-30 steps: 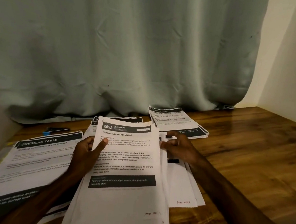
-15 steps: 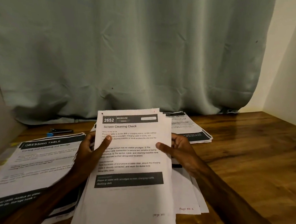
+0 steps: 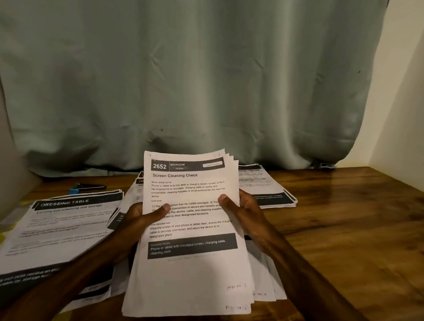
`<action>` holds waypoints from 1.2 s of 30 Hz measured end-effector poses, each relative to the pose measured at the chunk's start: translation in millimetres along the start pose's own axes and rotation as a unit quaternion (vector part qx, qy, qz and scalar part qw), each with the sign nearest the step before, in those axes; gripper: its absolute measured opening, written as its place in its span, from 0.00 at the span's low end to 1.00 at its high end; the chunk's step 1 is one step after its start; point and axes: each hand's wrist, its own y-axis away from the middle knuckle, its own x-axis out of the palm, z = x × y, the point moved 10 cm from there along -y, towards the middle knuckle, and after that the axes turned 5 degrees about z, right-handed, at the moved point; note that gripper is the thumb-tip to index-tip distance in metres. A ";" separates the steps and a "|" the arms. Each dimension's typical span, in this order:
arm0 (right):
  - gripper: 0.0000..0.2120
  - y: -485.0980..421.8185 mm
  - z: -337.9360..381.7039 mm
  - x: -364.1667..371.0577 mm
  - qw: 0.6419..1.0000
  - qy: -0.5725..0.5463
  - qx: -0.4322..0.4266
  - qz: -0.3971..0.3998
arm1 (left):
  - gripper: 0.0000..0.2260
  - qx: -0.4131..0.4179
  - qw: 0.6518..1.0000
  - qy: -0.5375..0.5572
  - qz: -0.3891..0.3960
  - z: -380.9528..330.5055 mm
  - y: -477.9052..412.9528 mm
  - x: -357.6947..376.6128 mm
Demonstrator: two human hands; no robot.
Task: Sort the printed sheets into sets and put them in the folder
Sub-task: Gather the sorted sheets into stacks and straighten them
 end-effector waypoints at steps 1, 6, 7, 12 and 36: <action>0.13 4.1 3.8 4.7 1.000 0.002 0.003 0.018 | 0.34 0.007 1.000 0.013 -0.012 -4.1 0.7 -2.7; 0.14 23.8 32.0 9.6 0.997 0.070 -0.030 0.019 | 0.11 0.069 0.996 0.026 -0.059 -40.1 11.5 -5.4; 0.14 26.5 41.4 8.9 0.997 0.069 -0.045 0.006 | 0.11 0.089 0.994 0.024 -0.058 -52.3 15.5 -1.5; 0.10 36.9 92.8 -0.1 0.987 0.055 -0.140 -0.060 | 0.20 0.187 0.982 0.012 -0.036 -116.4 37.8 15.5; 0.08 58.6 45.4 -0.6 0.982 0.075 -0.126 -0.120 | 0.20 0.149 0.984 -0.042 -0.085 -79.0 40.4 38.0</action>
